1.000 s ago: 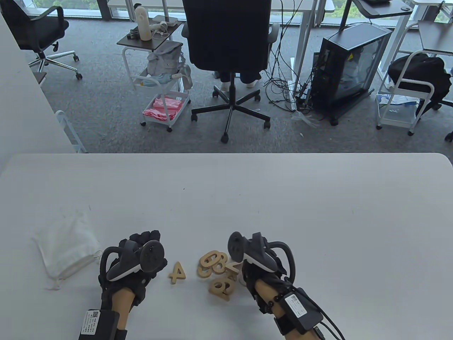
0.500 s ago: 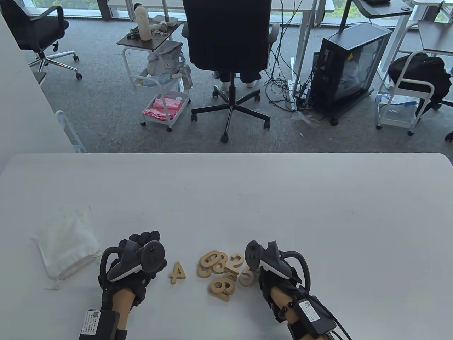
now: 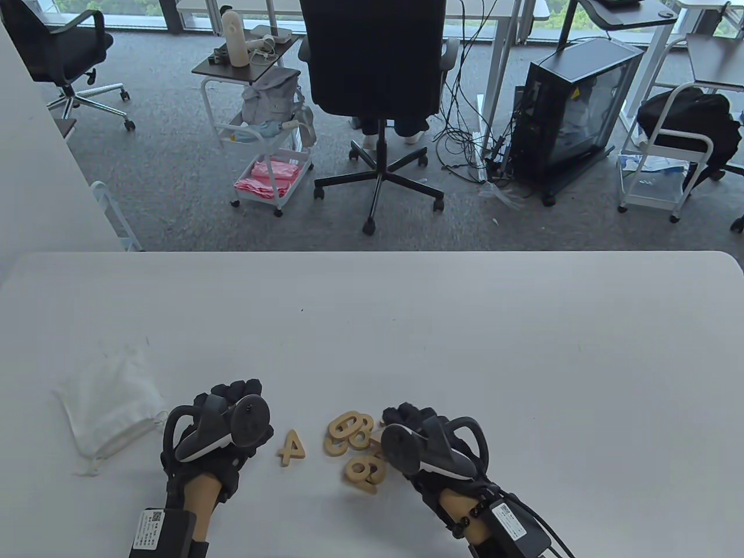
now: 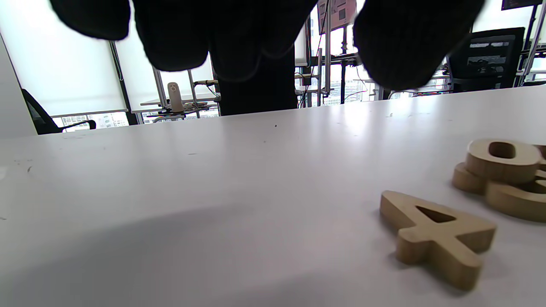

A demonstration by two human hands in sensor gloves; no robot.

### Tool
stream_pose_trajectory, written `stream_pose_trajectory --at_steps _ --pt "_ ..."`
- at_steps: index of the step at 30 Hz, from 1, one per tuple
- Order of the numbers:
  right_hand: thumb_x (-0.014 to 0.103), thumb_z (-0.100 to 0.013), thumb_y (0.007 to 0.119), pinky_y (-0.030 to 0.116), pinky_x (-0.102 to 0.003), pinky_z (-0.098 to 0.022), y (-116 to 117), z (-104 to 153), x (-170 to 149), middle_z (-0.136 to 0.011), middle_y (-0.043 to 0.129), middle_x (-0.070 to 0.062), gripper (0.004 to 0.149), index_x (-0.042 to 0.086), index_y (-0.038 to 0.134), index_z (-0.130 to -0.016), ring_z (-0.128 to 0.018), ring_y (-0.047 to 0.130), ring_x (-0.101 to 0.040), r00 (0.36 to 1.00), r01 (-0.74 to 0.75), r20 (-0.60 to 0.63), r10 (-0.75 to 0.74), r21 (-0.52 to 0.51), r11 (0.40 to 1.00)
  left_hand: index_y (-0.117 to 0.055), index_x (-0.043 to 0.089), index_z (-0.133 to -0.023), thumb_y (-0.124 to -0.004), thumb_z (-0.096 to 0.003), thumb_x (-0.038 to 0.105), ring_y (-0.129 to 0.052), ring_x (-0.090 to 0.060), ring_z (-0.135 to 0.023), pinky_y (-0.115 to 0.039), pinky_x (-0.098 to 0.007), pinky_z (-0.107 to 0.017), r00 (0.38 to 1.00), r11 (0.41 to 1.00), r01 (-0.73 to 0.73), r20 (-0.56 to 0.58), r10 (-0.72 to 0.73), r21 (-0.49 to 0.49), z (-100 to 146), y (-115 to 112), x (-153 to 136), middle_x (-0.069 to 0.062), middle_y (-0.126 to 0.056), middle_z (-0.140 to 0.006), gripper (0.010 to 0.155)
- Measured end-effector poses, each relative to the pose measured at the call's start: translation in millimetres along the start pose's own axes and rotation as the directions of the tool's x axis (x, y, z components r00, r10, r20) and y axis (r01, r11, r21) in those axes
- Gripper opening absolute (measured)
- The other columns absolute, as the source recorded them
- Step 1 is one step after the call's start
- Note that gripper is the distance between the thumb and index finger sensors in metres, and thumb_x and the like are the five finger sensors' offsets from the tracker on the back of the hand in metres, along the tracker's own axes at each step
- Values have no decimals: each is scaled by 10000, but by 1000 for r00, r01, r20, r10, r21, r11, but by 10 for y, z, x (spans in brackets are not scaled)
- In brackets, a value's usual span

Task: Empty bag and arrange number blocks in order

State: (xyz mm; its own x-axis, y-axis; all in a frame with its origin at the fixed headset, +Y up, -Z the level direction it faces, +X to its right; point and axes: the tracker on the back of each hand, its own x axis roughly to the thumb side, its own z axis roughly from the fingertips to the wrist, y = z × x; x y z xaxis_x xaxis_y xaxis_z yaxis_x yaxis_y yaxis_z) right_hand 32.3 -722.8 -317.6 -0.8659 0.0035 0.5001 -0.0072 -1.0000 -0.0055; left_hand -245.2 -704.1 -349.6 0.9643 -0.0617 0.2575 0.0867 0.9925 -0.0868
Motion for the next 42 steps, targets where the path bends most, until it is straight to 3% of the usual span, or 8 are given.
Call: stream_pose_trajectory --at_steps 7,10,16,24,27,31,35,42 --pt "408 -471 836 646 -629 -728 212 -68 462 -1086 709 -111 635 197 660 -1044 -977 693 -473 967 -134 223 121 46 990 -552 37 -1117 -807 -476 501 -720 -584 -978 -592 -751 -671 1000 1000 -1 2 1 5 3 1 0 -273 -649 -1098 831" --pt "392 -474 837 604 -642 -744 290 -105 536 -1093 698 -122 645 198 637 -1056 -994 653 -483 958 -169 252 140 98 981 -554 36 -1116 -808 -475 500 -720 -587 -976 -593 -751 -671 1000 1000 0 2 0 4 2 -1 -1 -273 -649 -1098 831" --pt "352 -481 842 576 -660 -748 359 -124 581 -1067 739 -128 625 199 639 -1052 -999 659 -470 945 -217 269 186 93 972 -553 36 -1116 -807 -477 499 -719 -586 -977 -591 -751 -672 1000 1000 0 2 0 6 5 0 -1 -274 -649 -1098 829" --pt "357 -446 877 621 -663 -727 330 -97 576 -1009 815 -100 608 208 703 -1009 -942 773 -405 941 -192 285 181 8 981 -552 38 -1116 -809 -476 496 -721 -587 -976 -591 -751 -672 1000 1000 2 -3 -2 11 13 8 -8 -276 -648 -1097 828" --pt "345 -444 884 648 -660 -718 94 -53 428 -1012 811 -103 609 202 704 -1008 -920 810 -406 970 -60 232 69 -43 997 -553 36 -1116 -809 -476 495 -720 -588 -976 -592 -751 -672 1000 1000 -2 -5 2 13 14 10 -14 -274 -649 -1098 828" --pt "315 -449 890 680 -651 -707 -112 -58 -64 -1031 795 -99 607 193 702 -1012 -912 827 -410 996 3 88 5 -81 997 -556 34 -1116 -808 -477 496 -721 -585 -977 -593 -750 -672 1000 1000 -5 -6 5 16 15 12 -19 -272 -648 -1098 827" --pt "284 -446 902 686 -628 -714 -62 -173 -586 -1037 788 -103 601 186 710 -1008 -915 820 -411 997 36 -63 -39 -48 998 -555 33 -1115 -808 -477 494 -721 -587 -976 -592 -749 -673 1000 1000 -3 -3 3 23 9 12 -16 -273 -650 -1097 827" --pt "263 -445 905 686 -626 -713 177 -324 -864 -1033 795 -109 587 186 727 -1000 -907 826 -422 985 25 -171 -12 79 997 -554 38 -1116 -809 -477 493 -720 -587 -977 -593 -750 -672 1000 1000 -7 -2 8 27 19 17 -21 -271 -649 -1098 825"
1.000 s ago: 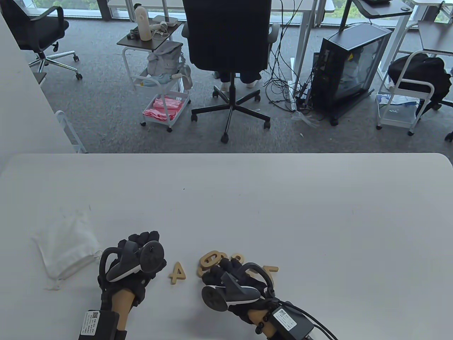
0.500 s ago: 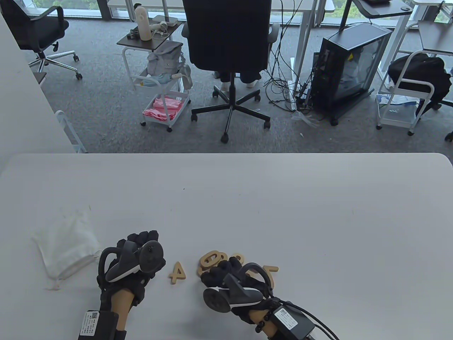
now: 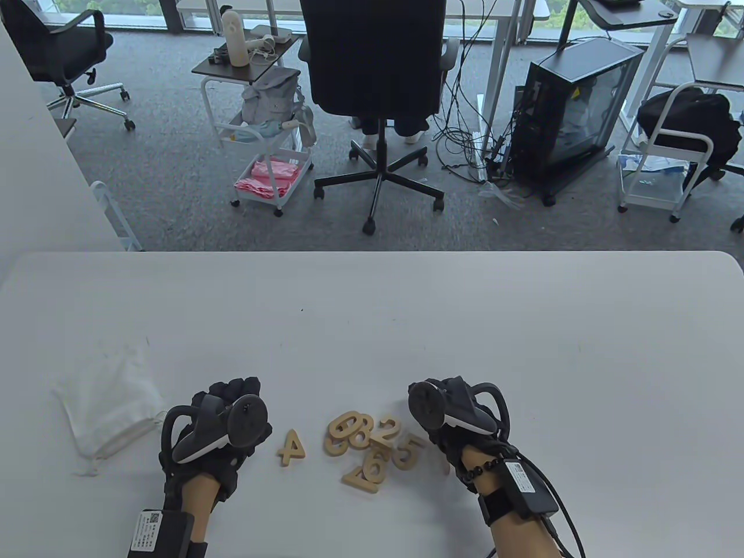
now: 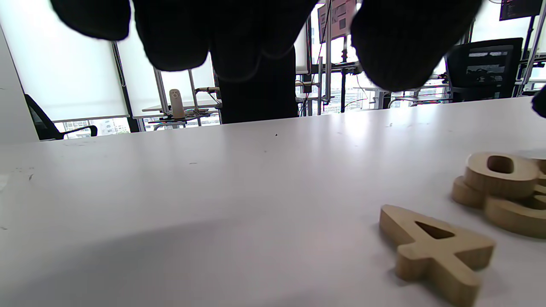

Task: Empty bag and arrange number blocks in order

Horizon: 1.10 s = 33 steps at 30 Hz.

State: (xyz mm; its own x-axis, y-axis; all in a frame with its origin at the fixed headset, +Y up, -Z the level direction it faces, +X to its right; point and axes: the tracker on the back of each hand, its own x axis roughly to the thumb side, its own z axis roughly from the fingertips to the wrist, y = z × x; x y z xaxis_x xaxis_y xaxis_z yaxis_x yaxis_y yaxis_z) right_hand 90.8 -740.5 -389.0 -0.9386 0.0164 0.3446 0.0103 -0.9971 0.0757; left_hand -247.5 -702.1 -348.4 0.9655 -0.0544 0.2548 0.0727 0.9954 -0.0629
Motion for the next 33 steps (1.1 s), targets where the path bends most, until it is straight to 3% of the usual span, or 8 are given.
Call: stream_pose_trajectory --at_steps 11,18,21,26,33 --pt "242 -467 879 714 -612 -695 208 -16 -103 -1043 778 -132 549 194 739 -995 -909 822 -442 999 13 -48 -7 106 994 -555 37 -1116 -809 -477 494 -720 -585 -977 -593 -750 -672 1000 1000 10 0 -10 -7 0 -6 10 -272 -650 -1097 825" --pt "232 -489 844 712 -602 -697 225 12 -142 -1065 738 -143 517 206 739 -994 -923 797 -449 998 51 -48 -46 124 991 -557 36 -1115 -810 -477 493 -720 -586 -977 -594 -749 -671 1000 1000 9 -1 -9 -10 2 -5 14 -275 -650 -1097 825" --pt "285 -500 818 698 -613 -701 166 31 -116 -1071 723 -157 537 180 712 -1016 -932 783 -460 995 90 -39 -87 86 992 -556 38 -1115 -810 -476 493 -720 -586 -977 -594 -750 -671 1000 1000 6 -2 -6 -9 1 -4 11 -271 -649 -1098 825" --pt "438 -486 802 621 -662 -725 35 40 150 -1109 635 -230 691 133 618 -1078 -975 685 -526 982 181 50 -184 65 981 -554 36 -1116 -810 -476 494 -720 -586 -977 -593 -749 -672 1000 1000 8 -1 -8 -12 -3 -6 15 -272 -648 -1098 827" --pt "451 -486 801 555 -701 -732 133 -68 606 -1129 557 -295 759 101 545 -1109 -995 603 -581 984 83 139 -110 190 978 -555 35 -1116 -810 -476 494 -720 -585 -978 -594 -749 -672 1000 1000 8 -1 -8 -12 -1 -4 15 -269 -649 -1099 827"
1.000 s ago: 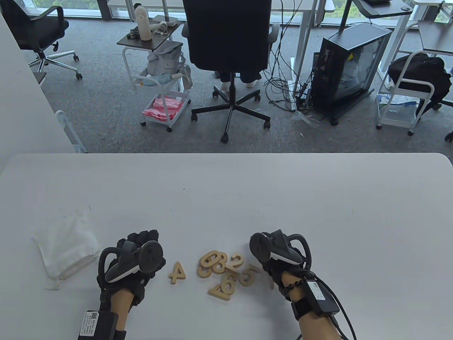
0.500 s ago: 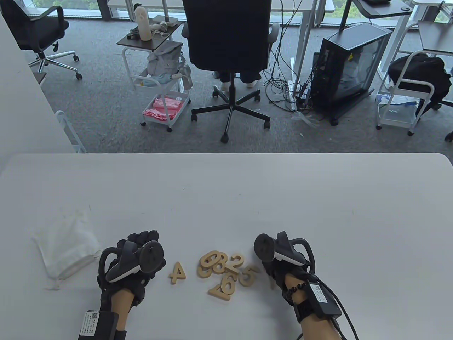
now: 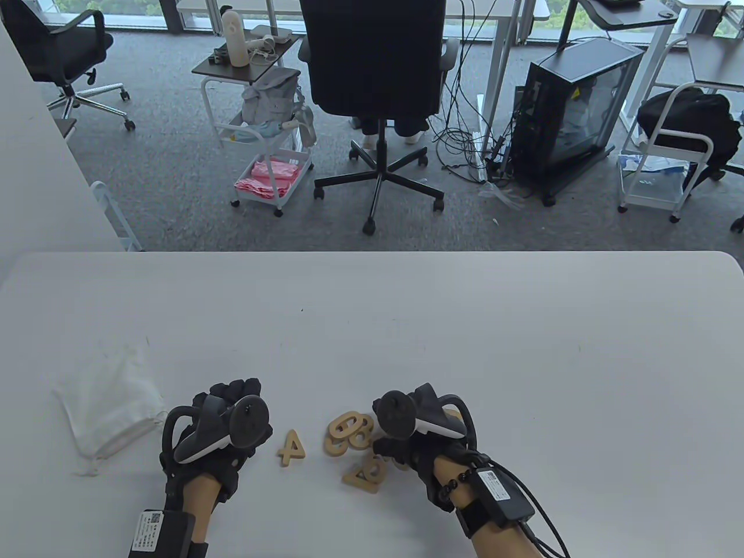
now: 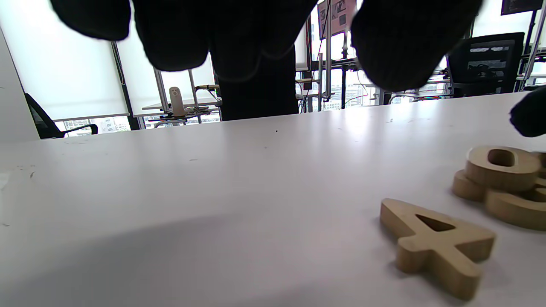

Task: Empty bag and arrange number blocks in order

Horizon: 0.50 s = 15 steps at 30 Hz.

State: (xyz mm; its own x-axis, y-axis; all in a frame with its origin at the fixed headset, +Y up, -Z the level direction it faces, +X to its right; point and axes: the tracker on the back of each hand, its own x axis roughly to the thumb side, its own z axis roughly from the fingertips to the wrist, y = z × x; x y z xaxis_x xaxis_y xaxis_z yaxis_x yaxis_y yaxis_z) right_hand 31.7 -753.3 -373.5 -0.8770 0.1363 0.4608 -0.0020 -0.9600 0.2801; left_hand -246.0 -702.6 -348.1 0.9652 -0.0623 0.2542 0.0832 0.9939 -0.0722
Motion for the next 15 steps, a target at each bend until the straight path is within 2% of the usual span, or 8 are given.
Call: stream_pose_trajectory --at_steps 7,12,15 --pt "414 -500 803 569 -705 -722 108 -106 28 -1107 595 -301 736 92 538 -1106 -976 648 -576 999 -42 -11 42 36 998 -554 35 -1116 -810 -476 494 -721 -588 -976 -593 -750 -671 1000 1000 0 -1 0 -2 -1 2 -2 -275 -650 -1097 828" --pt "395 -498 808 631 -673 -714 101 -109 32 -1076 673 -274 696 99 584 -1086 -937 739 -542 997 -76 -6 76 -13 997 -555 34 -1115 -810 -476 493 -720 -585 -977 -593 -750 -671 1000 1000 -1 -1 1 -2 -2 3 -3 -274 -649 -1097 828" --pt "378 -497 810 628 -663 -721 89 -110 -24 -1082 665 -272 681 104 592 -1081 -944 731 -537 997 -72 -20 71 -22 997 -555 34 -1115 -811 -475 494 -719 -589 -976 -593 -750 -671 1000 1000 -1 -1 1 -4 -1 2 -2 -272 -651 -1097 828"
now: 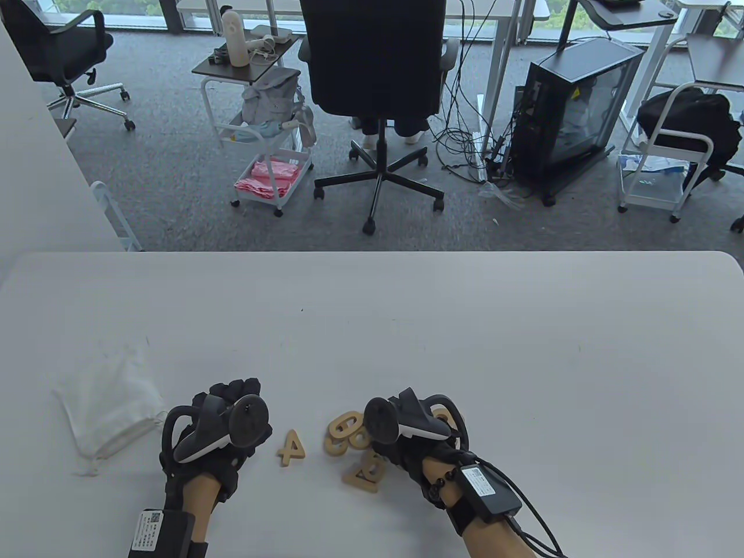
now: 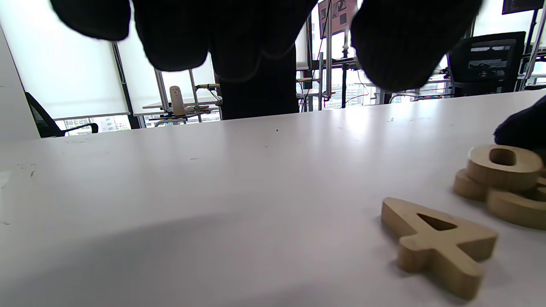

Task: Empty bag and arrange number blocks in order

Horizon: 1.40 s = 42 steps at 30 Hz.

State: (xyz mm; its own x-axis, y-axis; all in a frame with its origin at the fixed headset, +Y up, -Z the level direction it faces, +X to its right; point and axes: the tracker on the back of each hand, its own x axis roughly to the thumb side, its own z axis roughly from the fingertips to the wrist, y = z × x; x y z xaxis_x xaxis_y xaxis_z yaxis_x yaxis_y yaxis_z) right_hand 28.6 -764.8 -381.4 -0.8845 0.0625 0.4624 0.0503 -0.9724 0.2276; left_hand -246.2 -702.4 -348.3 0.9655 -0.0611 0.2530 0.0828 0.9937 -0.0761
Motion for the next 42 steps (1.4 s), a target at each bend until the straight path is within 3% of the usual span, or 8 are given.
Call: stream_pose_trajectory --at_steps 11,15,20,24,29,37,42 --pt "355 -498 812 625 -651 -726 -1 23 -99 -1097 632 -260 649 123 616 -1071 -964 705 -525 1000 13 -25 -13 3 1000 -553 38 -1116 -805 -476 504 -722 -582 -978 -596 -747 -673 998 999 -33 48 32 12 -6 -8 99 -272 -649 -1098 831" --pt "371 -513 774 609 -656 -728 -230 192 -209 -1108 599 -268 646 114 598 -1079 -974 674 -535 996 72 -51 -77 -95 993 -559 41 -1114 -799 -471 522 -733 -576 -974 -594 -748 -673 989 993 -101 111 93 62 -9 -12 246 -262 -662 -1093 838" --pt "386 -521 762 581 -671 -731 -585 660 -591 -1118 575 -272 652 114 590 -1088 -984 638 -551 982 114 -115 -148 -260 959 -575 44 -1105 -794 -463 543 -760 -562 -954 -584 -757 -668 973 987 -139 195 122 78 -101 -46 590 -244 -693 -1073 842" --pt "400 -523 758 578 -679 -727 -645 967 -960 -1119 581 -270 650 115 601 -1085 -986 629 -559 961 101 -202 -187 -372 923 -588 45 -1099 -793 -462 550 -804 -532 -924 -598 -748 -664 970 999 -48 238 44 12 -272 -79 959 -231 -719 -1055 839" --pt "398 -529 750 571 -686 -720 -686 1088 -1141 -1113 572 -286 646 97 603 -1082 -978 622 -571 932 142 -240 -273 -450 881 -583 36 -1100 -789 -458 556 -826 -509 -895 -617 -732 -659 952 979 186 260 -159 -84 -512 -133 1369 -251 -709 -1048 851" --pt "396 -530 748 583 -680 -718 -706 1140 -1209 -1110 578 -285 642 94 608 -1079 -973 636 -565 921 160 -241 -305 -478 863 -664 45 -1065 -779 -462 555 -921 -439 -801 -681 -689 -639 926 908 362 197 -323 -212 -817 -255 1625 -213 -810 -969 798" --pt "392 -533 741 586 -680 -717 -719 1161 -1226 -1109 579 -284 635 92 610 -1078 -971 640 -565 915 178 -237 -326 -488 855 -755 62 -1005 -790 -470 517 -987 -382 -714 -735 -654 -615 926 912 366 168 -337 -184 -887 -321 1665 -175 -892 -882 703"
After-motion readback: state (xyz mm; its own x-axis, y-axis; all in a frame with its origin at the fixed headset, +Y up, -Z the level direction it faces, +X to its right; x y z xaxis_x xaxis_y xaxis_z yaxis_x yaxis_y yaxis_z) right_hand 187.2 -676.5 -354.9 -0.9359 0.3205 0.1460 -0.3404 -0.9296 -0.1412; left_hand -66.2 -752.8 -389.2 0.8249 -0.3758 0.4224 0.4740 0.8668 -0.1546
